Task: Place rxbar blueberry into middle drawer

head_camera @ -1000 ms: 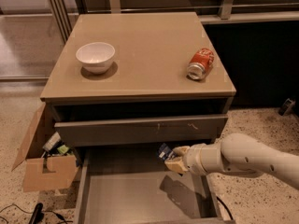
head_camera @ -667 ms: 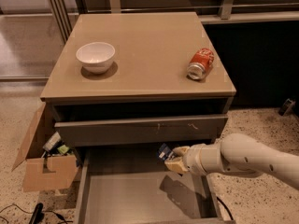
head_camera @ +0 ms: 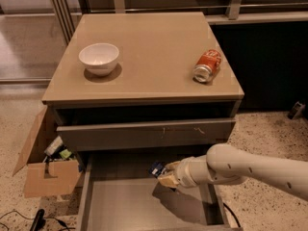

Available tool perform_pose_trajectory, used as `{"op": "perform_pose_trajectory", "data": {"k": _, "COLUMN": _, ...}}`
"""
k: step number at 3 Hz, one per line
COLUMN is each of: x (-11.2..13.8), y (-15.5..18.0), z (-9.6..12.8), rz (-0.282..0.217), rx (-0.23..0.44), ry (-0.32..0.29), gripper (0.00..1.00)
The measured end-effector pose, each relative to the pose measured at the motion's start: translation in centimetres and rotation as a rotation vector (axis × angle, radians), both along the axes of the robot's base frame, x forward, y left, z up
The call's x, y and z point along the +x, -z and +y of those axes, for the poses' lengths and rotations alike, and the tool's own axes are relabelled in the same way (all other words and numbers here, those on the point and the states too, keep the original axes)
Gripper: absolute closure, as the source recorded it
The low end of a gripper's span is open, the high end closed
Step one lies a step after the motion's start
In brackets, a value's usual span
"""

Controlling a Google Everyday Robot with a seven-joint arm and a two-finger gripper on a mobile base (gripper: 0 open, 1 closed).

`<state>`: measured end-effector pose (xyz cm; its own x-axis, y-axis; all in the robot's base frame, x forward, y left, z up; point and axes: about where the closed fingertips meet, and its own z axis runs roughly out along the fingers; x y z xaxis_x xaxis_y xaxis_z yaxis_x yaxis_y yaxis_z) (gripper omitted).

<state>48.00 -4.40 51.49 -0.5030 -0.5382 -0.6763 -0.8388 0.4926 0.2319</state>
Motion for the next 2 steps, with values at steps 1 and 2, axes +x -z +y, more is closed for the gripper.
{"op": "perform_pose_trajectory", "data": {"k": 1, "x": -1.0, "y": 8.6, "z": 4.1, "rz": 0.102, "rx": 0.028, "ry": -0.038, "gripper": 1.00}}
{"op": "perform_pose_trajectory", "data": {"k": 2, "x": -1.2, "y": 12.6, "z": 6.0, "rz": 0.132, "rx": 0.032, "ry": -0.049, "gripper": 1.00}}
